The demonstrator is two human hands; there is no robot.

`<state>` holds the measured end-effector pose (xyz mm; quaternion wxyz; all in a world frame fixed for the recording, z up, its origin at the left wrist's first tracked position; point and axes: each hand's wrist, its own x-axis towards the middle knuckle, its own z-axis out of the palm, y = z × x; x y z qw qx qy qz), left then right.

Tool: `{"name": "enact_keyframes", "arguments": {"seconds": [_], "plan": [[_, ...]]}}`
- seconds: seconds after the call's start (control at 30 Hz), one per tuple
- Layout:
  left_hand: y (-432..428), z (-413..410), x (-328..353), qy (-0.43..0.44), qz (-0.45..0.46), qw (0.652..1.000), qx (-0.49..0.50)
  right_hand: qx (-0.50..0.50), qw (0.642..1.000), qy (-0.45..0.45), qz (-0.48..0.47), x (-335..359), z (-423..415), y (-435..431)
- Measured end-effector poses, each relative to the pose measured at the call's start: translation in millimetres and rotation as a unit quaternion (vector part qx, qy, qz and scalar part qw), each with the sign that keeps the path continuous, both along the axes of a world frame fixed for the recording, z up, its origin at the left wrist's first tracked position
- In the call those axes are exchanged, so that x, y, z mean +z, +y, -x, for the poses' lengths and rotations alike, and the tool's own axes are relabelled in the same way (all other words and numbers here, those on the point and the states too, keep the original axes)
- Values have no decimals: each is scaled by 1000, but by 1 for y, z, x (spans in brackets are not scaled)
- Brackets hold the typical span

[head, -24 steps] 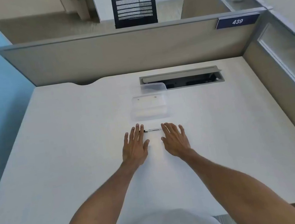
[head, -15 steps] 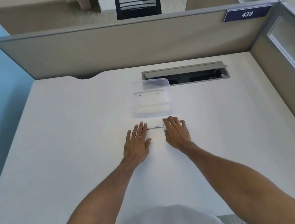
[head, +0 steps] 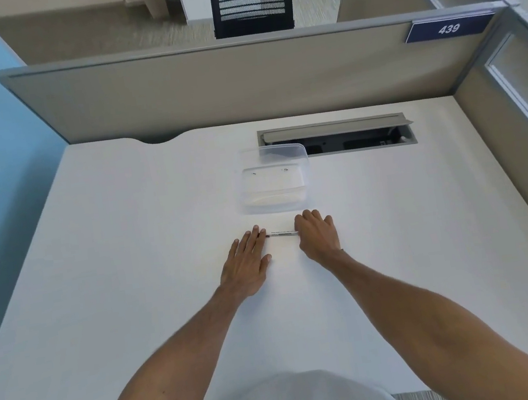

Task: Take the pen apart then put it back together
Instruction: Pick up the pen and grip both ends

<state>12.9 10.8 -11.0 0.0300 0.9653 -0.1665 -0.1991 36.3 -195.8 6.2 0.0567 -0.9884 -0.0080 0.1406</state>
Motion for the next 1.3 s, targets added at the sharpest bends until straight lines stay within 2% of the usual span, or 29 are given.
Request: {"name": "enact_keyframes", "arguments": {"seconds": [0.17, 0.23, 0.3, 0.37, 0.47, 0.57, 0.63, 0.7, 0.8, 0.93, 1.1, 1.23, 1.3], "plan": [[5, -1, 6, -21, 65, 997, 33, -22, 998, 4, -55, 4, 1, 0], [4, -2, 11, -27, 119, 989, 78, -31, 995, 6, -90, 6, 3, 1], [2, -1, 17, -14, 194, 968, 159, -43, 991, 14, -125, 9, 6, 3], [-1, -3, 22, 13, 286, 918, 275, -67, 983, 27, -170, 11, 7, 3], [-4, -5, 32, 50, 400, 807, 432, -114, 959, 39, -258, 13, 11, 6], [-7, -6, 39, 139, 501, 703, 486, -178, 902, 69, -388, 16, 12, 8], [-10, -5, 43, 208, 540, 669, 468, -218, 849, 123, -465, 19, 12, 8], [-15, -3, 46, 247, 561, 658, 438, -256, 799, 181, -514, 23, 14, 9], [-24, -4, 48, 251, 584, 644, 425, -288, 739, 225, -566, 26, 17, 12], [-26, -8, 46, 238, 586, 645, 428, -299, 704, 244, -596, 24, 21, 12], [-22, -11, 46, 236, 616, 610, 439, -263, 688, 326, -592, 24, 26, 8], [-18, -11, 46, 239, 624, 603, 436, -247, 642, 387, -614, 20, 30, 9], [-16, -11, 48, 240, 624, 602, 436, -246, 634, 392, -620, 20, 30, 12]]}}
